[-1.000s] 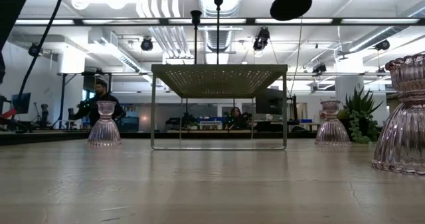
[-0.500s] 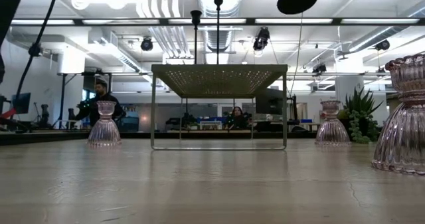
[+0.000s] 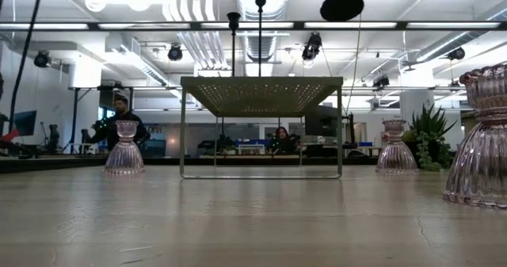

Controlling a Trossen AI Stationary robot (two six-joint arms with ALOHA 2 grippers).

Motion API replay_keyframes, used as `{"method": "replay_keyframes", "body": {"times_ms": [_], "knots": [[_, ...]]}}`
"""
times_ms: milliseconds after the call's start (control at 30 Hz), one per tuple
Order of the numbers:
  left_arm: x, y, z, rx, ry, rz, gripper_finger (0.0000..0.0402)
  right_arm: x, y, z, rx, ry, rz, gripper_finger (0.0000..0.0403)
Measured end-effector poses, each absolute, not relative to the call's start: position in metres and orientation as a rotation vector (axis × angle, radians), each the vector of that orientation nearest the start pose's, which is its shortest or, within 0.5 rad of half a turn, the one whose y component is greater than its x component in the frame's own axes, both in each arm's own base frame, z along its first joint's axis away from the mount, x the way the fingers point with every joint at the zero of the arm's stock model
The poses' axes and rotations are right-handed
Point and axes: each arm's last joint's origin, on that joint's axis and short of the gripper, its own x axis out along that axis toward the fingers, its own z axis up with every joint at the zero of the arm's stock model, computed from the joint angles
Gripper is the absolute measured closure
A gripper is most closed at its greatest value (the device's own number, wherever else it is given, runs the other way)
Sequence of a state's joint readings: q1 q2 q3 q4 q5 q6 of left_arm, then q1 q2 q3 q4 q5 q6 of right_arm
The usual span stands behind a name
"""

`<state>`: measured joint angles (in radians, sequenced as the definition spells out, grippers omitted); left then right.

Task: Pick & Place candle stick holders
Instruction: Put the black candle holder on the shelf

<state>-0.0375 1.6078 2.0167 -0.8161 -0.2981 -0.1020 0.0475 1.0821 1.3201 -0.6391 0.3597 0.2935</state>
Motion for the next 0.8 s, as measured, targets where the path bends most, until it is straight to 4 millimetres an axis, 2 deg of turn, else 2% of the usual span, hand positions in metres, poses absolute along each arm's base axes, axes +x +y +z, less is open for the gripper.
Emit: {"method": "replay_keyframes", "body": {"times_ms": [100,233,433,633,800], "knots": [[0.296,-0.008,0.479,-0.014,0.393,0.31,0.0147,0.21,-0.001,0.416,0.159,0.328,-0.384,0.0394],[0.26,-0.011,0.465,-0.014,0.394,0.329,0.015,0.216,-0.002,0.409,0.116,0.342,-0.393,0.0394],[0.203,-0.009,0.428,-0.045,0.318,0.301,0.015,0.232,-0.006,0.383,0.047,0.339,-0.42,0.0394],[0.153,-0.005,0.399,-0.126,0.161,0.272,0.0152,0.239,-0.027,0.349,0.1,0.29,-0.456,0.0394],[0.125,0.0,0.376,-0.124,0.123,0.353,0.0152,0.241,-0.051,0.332,0.144,0.217,-0.435,0.0394]]}}
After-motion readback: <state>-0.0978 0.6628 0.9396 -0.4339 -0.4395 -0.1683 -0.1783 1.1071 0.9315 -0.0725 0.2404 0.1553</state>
